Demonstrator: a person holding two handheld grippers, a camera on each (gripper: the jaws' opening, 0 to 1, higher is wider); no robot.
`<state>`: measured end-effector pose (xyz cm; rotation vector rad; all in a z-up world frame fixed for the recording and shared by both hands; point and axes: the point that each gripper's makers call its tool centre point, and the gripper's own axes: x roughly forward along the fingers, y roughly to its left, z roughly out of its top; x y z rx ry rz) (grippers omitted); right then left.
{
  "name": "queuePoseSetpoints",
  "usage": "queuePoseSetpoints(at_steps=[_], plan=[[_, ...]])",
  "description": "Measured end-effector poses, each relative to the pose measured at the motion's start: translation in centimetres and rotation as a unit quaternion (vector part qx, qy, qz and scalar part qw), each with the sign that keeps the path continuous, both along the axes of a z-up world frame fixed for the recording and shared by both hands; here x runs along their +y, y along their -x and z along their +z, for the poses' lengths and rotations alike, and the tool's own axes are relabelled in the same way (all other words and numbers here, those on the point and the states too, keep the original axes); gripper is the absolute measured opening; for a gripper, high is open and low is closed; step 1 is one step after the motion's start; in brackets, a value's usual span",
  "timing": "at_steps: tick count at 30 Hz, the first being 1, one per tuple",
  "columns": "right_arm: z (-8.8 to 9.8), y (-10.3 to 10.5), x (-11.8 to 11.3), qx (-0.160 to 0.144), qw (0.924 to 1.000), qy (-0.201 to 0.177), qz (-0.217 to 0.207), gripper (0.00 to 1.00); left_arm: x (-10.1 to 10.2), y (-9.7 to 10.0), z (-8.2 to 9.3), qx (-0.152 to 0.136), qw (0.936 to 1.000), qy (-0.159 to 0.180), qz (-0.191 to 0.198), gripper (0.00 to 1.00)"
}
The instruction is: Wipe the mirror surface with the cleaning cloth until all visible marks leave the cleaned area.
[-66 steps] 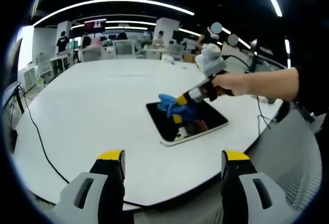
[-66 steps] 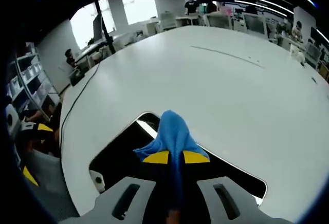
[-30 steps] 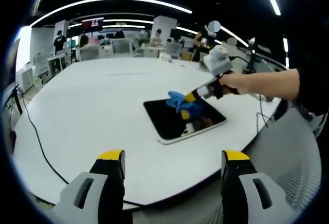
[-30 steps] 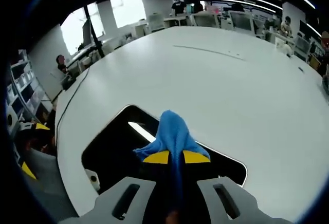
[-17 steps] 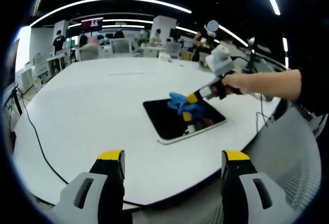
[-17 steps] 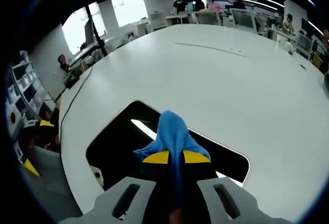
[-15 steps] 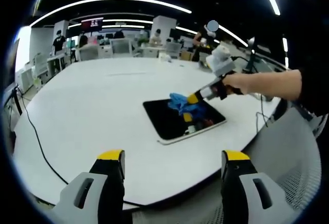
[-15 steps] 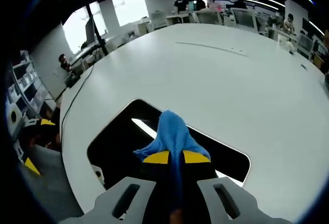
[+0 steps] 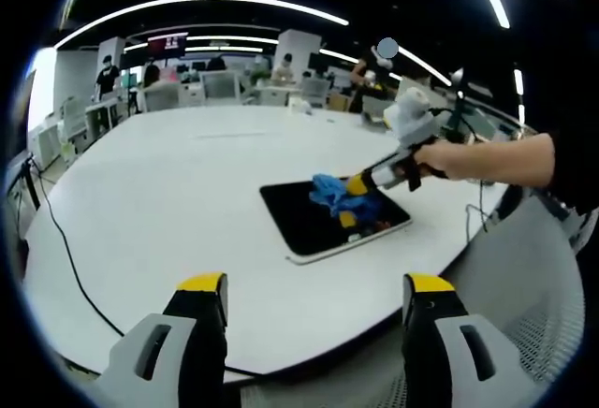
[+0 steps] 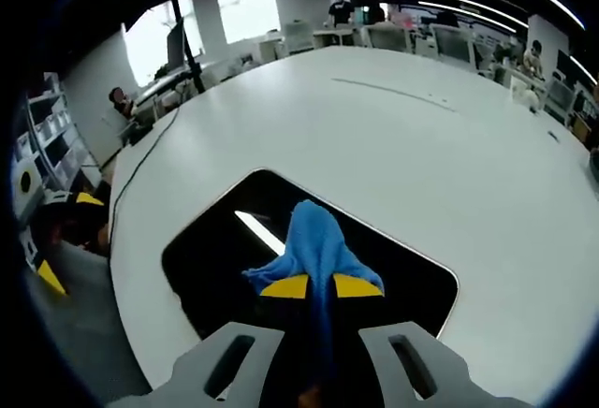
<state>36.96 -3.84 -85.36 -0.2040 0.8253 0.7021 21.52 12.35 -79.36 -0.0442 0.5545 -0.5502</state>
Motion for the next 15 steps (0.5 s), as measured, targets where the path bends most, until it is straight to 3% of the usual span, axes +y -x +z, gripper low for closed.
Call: queuePoseSetpoints(at_steps=[15], plan=[[-0.03,0.99,-0.09,0.000,0.9999,0.009,0.013,0.03,-0.15,-0.06,0.18,-0.005,1.0000,0.002,-0.002,0.75]])
